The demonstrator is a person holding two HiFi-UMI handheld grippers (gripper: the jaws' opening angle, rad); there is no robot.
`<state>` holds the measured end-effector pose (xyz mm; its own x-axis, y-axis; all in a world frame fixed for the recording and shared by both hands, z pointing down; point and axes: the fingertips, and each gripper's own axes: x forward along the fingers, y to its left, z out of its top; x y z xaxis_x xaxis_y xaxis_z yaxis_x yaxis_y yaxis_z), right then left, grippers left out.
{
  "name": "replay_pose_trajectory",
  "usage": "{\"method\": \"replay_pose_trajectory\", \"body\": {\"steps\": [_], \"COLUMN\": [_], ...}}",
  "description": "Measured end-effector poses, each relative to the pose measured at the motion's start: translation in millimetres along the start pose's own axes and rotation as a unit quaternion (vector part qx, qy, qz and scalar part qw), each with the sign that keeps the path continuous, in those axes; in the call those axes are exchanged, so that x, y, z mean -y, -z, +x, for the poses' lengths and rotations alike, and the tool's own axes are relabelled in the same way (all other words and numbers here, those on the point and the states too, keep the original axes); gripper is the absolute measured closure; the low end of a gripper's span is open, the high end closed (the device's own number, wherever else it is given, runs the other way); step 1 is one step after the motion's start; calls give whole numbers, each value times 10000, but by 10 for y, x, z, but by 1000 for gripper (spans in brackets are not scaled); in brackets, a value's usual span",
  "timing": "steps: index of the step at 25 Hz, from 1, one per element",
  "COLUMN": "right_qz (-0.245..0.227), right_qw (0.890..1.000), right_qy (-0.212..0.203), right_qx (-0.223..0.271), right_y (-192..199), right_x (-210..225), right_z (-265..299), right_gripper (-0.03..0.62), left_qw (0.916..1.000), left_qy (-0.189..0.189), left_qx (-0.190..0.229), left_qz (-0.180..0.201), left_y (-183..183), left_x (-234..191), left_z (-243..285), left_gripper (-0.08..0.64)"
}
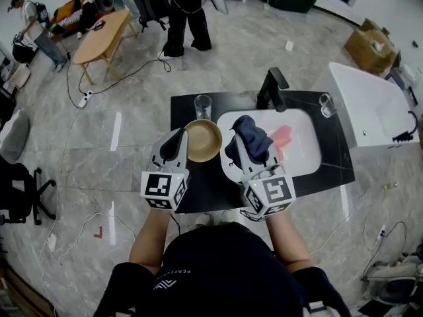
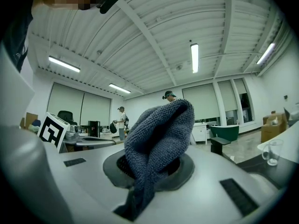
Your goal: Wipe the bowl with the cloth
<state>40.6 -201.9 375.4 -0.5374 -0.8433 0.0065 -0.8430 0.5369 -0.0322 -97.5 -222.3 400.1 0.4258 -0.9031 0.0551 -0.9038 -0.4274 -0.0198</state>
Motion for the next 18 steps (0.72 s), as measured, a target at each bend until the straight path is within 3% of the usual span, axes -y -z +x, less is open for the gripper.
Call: {"method": "replay_pose_trajectory", "body": {"steps": [18], "right_qz": [205], "right_qw": [9994], "right_qy": [16], "right_qx": [-264], "right_y": [238], "right_x": [-28], "right_z": [0], "right_gripper": [535], "left_qw": [9993], "left_qy": [32], "left_qx": [-276], "left_qz": [-257], "left_y": [244], "left_x": [-27], "left_z": [-66], "left_gripper": [546]}}
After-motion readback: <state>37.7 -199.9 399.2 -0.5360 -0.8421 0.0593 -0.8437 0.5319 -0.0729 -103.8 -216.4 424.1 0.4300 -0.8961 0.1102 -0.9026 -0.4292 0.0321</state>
